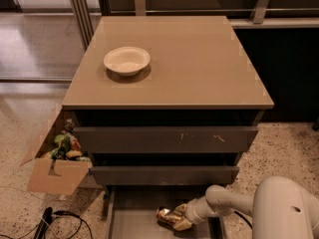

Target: Place orange can into bottom drawer

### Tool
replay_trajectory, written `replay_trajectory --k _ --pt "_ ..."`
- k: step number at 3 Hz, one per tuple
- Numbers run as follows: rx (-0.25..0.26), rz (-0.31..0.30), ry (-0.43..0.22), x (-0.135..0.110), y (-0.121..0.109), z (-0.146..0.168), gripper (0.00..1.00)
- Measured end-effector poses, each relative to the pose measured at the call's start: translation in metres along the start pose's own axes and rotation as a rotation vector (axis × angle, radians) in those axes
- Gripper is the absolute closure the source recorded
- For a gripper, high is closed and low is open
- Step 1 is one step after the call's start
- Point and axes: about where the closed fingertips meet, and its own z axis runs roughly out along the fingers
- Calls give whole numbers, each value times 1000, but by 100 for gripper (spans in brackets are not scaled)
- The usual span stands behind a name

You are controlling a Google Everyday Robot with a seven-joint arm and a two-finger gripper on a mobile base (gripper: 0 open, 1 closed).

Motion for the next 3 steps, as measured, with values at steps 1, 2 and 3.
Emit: replay_trajectory --k 1,2,3 --pt "-69 -22 38 10 6 8 100" --pt "-126 -26 43 21 17 13 98" --pt "-127 -26 43 21 17 13 69"
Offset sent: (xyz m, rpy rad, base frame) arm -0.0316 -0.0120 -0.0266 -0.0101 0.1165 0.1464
